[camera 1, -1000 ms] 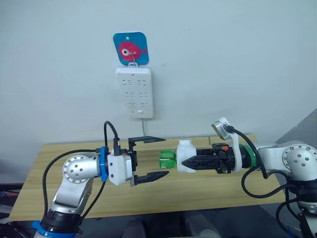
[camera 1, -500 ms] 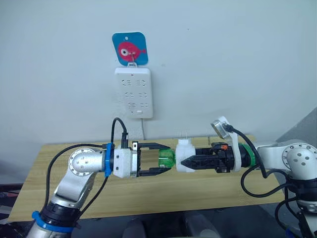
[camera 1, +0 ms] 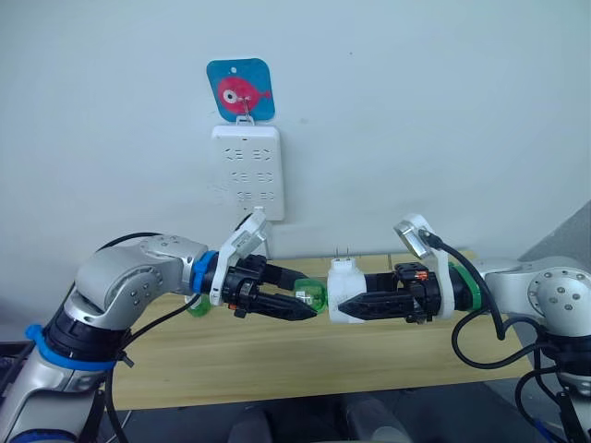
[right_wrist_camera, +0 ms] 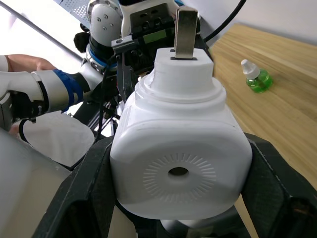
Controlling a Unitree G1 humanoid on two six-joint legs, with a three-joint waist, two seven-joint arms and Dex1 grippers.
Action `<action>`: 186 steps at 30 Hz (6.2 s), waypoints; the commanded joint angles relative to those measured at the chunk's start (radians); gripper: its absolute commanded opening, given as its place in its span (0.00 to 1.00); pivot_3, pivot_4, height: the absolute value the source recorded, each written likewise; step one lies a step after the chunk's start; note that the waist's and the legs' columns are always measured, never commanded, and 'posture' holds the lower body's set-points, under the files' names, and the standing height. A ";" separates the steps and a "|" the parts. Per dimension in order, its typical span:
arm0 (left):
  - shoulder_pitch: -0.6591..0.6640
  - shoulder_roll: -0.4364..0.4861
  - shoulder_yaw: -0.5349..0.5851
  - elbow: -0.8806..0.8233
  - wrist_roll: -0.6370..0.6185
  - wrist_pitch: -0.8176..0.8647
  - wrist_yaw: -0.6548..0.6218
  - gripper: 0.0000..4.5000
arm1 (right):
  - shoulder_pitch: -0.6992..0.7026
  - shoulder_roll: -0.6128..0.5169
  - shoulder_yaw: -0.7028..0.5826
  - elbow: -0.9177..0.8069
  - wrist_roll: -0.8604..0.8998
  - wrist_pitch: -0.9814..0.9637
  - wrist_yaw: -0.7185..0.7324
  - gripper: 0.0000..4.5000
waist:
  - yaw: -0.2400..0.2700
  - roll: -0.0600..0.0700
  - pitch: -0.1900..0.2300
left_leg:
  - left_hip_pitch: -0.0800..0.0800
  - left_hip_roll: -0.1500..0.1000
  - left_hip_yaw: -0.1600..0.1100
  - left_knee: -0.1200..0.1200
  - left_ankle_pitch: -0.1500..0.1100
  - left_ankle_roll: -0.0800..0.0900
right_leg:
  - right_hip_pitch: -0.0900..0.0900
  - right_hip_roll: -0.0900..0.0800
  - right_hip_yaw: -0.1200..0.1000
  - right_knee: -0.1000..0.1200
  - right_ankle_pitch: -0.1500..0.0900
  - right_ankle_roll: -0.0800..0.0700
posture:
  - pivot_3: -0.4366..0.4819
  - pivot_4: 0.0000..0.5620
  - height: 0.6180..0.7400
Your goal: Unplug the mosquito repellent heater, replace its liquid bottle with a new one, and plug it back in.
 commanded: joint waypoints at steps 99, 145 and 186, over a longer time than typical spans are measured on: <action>0.296 -0.201 0.100 -0.023 0.517 -1.188 -0.013 0.51 | -0.025 0.044 -0.046 0.017 0.026 0.018 -0.008 0.66 | 0.005 0.000 0.001 | 0.000 0.000 0.002 0.001 0.000 0.000 | 0.001 -0.001 0.002 0.001 0.000 0.000 | 0.37 0.18 0.96; 0.054 0.169 0.256 0.169 -0.553 0.515 0.313 0.51 | -0.009 -0.055 0.036 -0.123 -0.259 -0.117 0.268 0.66 | 0.005 0.000 0.002 | 0.001 0.000 -0.001 0.001 0.000 0.000 | 0.000 0.000 -0.001 0.001 0.000 0.000 | 0.37 0.19 0.96; 0.440 -0.078 0.051 -0.095 0.440 -0.564 0.097 0.51 | -0.135 -0.033 0.290 0.736 -1.300 -0.296 0.179 1.00 | 0.007 0.004 0.026 | 0.002 -0.001 0.006 0.001 0.000 0.000 | 0.000 -0.002 0.006 0.001 0.000 0.000 | 0.38 0.26 0.96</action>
